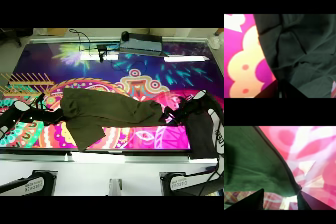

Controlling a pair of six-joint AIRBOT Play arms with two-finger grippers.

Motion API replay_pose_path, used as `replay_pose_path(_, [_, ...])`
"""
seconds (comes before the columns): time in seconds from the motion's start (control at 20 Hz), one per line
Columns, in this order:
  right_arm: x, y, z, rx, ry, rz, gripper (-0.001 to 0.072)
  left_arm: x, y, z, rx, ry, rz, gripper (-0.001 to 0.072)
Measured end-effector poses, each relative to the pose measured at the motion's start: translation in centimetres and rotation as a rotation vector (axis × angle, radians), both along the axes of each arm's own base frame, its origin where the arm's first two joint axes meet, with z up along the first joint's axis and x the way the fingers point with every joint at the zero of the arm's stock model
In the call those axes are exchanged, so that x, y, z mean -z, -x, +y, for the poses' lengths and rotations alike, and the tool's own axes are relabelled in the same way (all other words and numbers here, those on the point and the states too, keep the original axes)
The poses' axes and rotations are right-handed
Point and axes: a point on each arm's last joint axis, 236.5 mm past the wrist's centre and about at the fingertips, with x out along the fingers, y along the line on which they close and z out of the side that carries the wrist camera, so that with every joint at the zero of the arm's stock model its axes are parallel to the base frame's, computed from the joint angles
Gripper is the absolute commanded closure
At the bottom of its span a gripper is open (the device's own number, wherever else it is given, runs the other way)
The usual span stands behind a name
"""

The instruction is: Fold the shirts.

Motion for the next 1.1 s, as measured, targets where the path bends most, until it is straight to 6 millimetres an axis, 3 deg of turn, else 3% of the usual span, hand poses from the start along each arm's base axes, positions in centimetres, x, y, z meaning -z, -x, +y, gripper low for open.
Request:
replay_pose_path(0.05, [0.3, -0.4, -0.1, 0.005, 0.008, -0.014, 0.0606, -0.2, 0.1, -0.2, 0.007, 0.004, 0.001, 0.0669])
replay_pose_path(0.1, [0.5, -0.9, -0.4, 0.014, 0.019, -0.032, 0.0683, -0.3, 0.2, -0.5, 0.011, 0.008, -0.001, 0.0669])
replay_pose_path(0.35, [0.2, -2.0, -0.8, 0.001, 0.039, -0.088, 0.0685, -2.2, 0.0, -1.0, 0.024, 0.017, -0.037, 0.0671])
replay_pose_path(0.4, [-0.4, -2.7, -1.3, -0.01, 0.064, -0.131, 0.0685, -3.5, -0.4, -1.0, 0.03, 0.015, -0.072, 0.0671])
replay_pose_path(0.5, [-4.1, -4.2, -1.4, -0.026, 0.071, -0.229, 0.0685, -7.8, -2.5, -0.9, 0.052, -0.006, -0.208, 0.0671])
replay_pose_path(0.6, [-10.5, -7.3, -1.3, -0.012, 0.09, -0.423, 0.0684, -15.1, -5.0, -0.6, 0.07, -0.044, -0.412, 0.0671])
replay_pose_path(0.65, [-15.3, -9.4, -1.7, 0.008, 0.122, -0.575, 0.0684, -19.9, -6.1, -0.4, 0.073, -0.066, -0.537, 0.067])
replay_pose_path(0.75, [-26.7, -11.5, -1.9, 0.04, 0.189, -0.886, 0.0683, -32.1, -6.9, -0.1, 0.063, -0.118, -0.838, 0.0669])
replay_pose_path(0.8, [-33.6, -11.3, -1.9, 0.06, 0.235, -1.065, 0.0683, -39.4, -6.1, 0.0, 0.044, -0.144, -1.018, 0.0669])
replay_pose_path(0.9, [-45.4, -8.3, -1.7, 0.107, 0.326, -1.367, 0.0683, -52.9, -1.7, 0.1, -0.011, -0.185, -1.36, 0.067])
replay_pose_path(0.95, [-50.8, -5.5, -1.3, 0.133, 0.368, -1.507, 0.0683, -58.5, 1.6, 0.0, -0.039, -0.197, -1.512, 0.0669])
replay_pose_path(1.0, [-55.4, -2.4, -0.8, 0.156, 0.408, -1.638, 0.0683, -63.0, 4.9, 0.0, -0.075, -0.196, -1.643, 0.067])
replay_pose_path(1.1, [-61.2, 3.5, 0.0, 0.181, 0.493, -1.811, 0.0683, -68.8, 11.4, -0.3, -0.123, -0.174, -1.823, 0.067])
